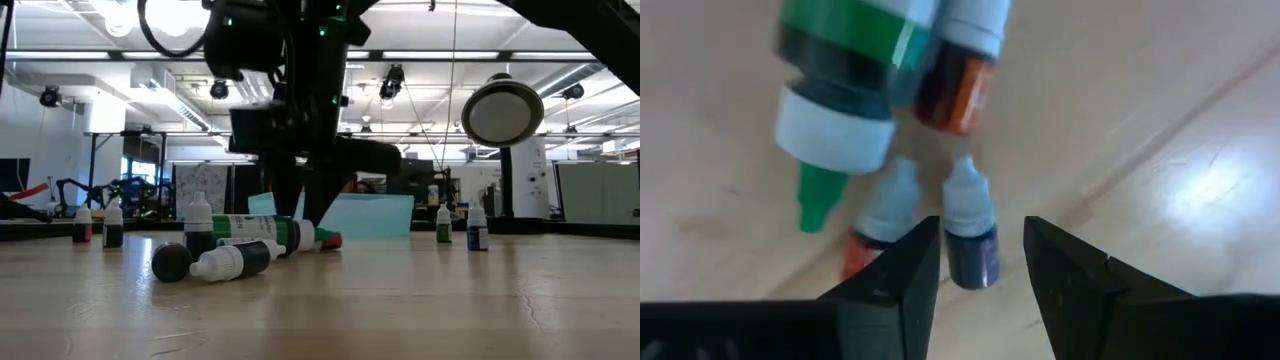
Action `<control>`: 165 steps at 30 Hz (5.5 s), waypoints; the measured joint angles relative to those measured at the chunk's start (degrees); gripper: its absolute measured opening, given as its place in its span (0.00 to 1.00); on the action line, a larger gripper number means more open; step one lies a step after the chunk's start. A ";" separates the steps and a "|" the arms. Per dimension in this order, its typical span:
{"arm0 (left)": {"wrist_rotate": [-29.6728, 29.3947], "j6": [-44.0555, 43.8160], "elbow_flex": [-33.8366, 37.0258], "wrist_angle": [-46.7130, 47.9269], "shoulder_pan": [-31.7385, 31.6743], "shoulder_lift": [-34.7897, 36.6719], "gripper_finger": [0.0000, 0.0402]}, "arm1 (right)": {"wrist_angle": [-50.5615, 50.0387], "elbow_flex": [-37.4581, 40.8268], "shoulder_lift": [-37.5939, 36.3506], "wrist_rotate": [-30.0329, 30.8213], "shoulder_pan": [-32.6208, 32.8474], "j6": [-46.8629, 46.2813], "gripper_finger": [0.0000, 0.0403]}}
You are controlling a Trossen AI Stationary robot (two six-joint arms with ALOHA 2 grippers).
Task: Pick & Place food coloring
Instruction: Adjust the yellow small food coloring bottle
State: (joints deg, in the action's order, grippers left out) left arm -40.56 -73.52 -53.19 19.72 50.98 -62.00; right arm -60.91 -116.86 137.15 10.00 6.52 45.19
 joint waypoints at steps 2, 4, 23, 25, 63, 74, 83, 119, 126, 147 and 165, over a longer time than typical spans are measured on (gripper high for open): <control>0.00 0.00 0.00 0.14 0.00 0.00 0.56 | 0.76 0.00 0.10 0.01 -0.02 0.66 0.34; 0.00 0.00 0.00 0.15 0.00 0.00 0.56 | 1.24 0.00 0.10 -0.07 0.05 0.72 0.34; 0.00 0.46 0.00 0.07 0.00 0.00 0.56 | 4.35 0.00 0.10 -4.57 -0.62 -19.23 0.34; 0.00 0.61 0.00 0.07 0.00 -0.01 0.56 | 4.28 0.00 0.10 -5.60 -0.58 -21.06 0.34; 0.00 2.29 0.00 0.18 0.00 0.00 0.56 | -6.62 -2.08 -2.04 -14.73 -7.93 -68.39 0.32; 0.01 2.25 0.00 0.15 0.02 0.00 0.56 | -6.00 -0.65 -2.08 -12.57 -5.25 -61.74 0.28; 0.00 2.28 0.00 0.14 0.02 0.00 0.56 | -5.57 -0.11 -2.08 -11.76 -6.75 -64.50 0.27; 0.00 0.46 0.00 0.47 0.01 -0.02 0.56 | -3.38 3.39 -0.16 -13.36 -6.76 -69.22 0.17; 0.00 -0.62 0.00 0.47 0.00 -0.02 0.56 | -3.55 3.37 -0.16 -13.59 -6.91 -70.35 0.13; 0.00 -3.06 0.00 0.41 0.00 -0.01 0.56 | 10.31 0.13 -2.53 -8.97 -5.47 -70.09 0.10; -0.01 0.14 -0.02 -6.07 1.60 -0.02 0.56 | 53.10 7.43 -0.35 0.94 -1.24 -67.96 0.09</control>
State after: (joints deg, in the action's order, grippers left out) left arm -40.57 -73.37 -53.21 13.65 52.58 -62.02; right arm -7.81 -109.42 136.79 10.94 5.29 -22.76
